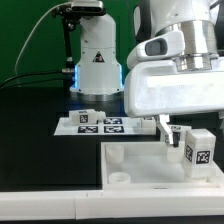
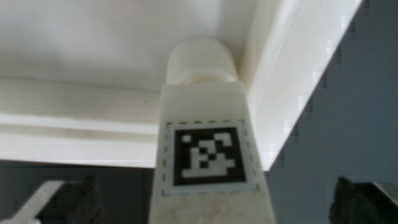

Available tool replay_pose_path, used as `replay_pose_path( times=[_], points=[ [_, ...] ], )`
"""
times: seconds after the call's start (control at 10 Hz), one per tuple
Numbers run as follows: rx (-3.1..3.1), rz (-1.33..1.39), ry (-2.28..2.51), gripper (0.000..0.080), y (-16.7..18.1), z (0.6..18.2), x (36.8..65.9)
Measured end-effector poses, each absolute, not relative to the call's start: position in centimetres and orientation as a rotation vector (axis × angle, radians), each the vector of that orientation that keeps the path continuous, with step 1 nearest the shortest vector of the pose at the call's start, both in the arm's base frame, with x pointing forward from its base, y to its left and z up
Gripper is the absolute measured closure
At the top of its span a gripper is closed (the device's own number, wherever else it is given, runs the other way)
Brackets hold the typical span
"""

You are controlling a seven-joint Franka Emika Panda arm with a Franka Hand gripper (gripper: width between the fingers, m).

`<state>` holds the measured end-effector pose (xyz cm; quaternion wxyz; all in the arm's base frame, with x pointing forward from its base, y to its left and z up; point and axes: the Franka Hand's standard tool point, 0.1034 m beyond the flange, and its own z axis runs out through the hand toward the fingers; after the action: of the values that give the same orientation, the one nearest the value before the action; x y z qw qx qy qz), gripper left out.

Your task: Assemble square table

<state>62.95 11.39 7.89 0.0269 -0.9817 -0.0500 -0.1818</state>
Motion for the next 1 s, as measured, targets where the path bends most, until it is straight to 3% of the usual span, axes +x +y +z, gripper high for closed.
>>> replay_pose_path(
  times=[0.5,0.7,0.9,1.0],
  points=[
    [-3.066,0.079,-0.129,0.015,11.71,8.26,62.89],
    [-3.066,0.053,-0.093,0.0153,11.95,8.31,63.46],
    [-3.066,0.053,-0.064,0.0455,11.94,8.31,63.47],
    [-3.069,0.059,0.1,0.0501,11.7,8.29,63.51]
  ],
)
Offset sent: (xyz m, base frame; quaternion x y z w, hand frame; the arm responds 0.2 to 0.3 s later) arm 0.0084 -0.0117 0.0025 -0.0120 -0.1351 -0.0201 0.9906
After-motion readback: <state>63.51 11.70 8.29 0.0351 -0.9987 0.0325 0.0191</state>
